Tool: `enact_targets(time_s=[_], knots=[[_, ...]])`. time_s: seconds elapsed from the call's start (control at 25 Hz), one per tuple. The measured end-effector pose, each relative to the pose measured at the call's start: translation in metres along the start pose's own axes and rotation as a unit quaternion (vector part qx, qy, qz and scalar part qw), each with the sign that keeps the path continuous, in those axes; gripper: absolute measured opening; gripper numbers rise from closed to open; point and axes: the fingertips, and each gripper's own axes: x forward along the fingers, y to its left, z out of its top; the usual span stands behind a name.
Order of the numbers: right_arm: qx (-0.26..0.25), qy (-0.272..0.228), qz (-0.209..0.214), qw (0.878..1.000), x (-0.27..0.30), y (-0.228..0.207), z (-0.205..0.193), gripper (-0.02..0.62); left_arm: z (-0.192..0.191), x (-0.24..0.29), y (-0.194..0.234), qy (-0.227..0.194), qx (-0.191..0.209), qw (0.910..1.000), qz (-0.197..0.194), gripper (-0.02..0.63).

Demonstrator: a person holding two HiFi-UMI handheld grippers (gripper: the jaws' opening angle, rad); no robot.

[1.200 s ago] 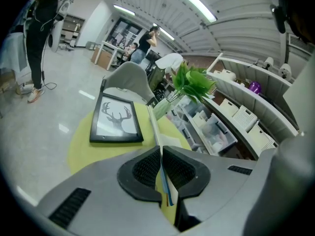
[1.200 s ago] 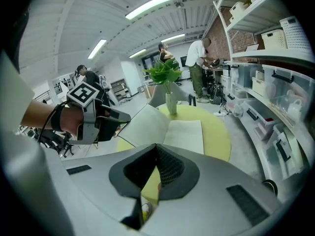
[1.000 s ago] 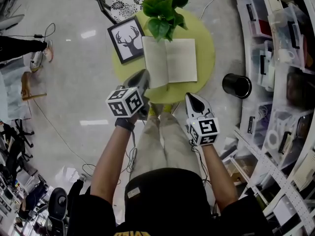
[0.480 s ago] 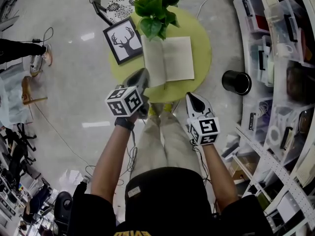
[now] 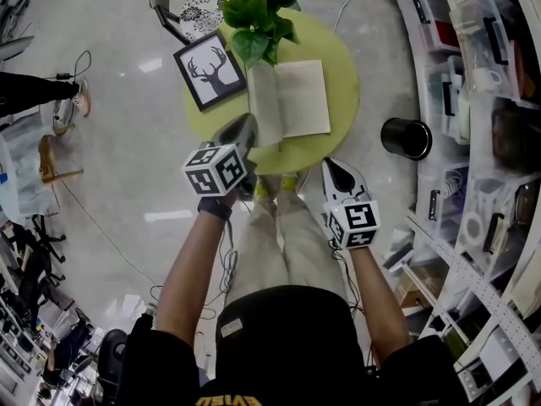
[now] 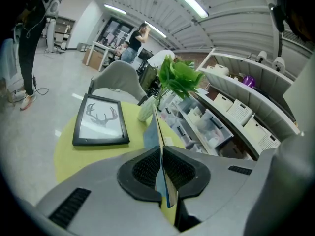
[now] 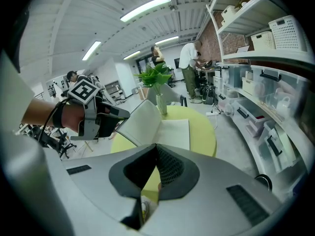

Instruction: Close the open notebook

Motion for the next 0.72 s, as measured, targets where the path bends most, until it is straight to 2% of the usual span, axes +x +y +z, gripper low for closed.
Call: enact_targets(time_s=[0.72], knots=[[0.011,-0.002,-0.018,1.000,-0.012,-0.020,-0.007,0.002,-0.003,0.022,-0.027,0.015,0.022,0.9994,-0.021,0.032]])
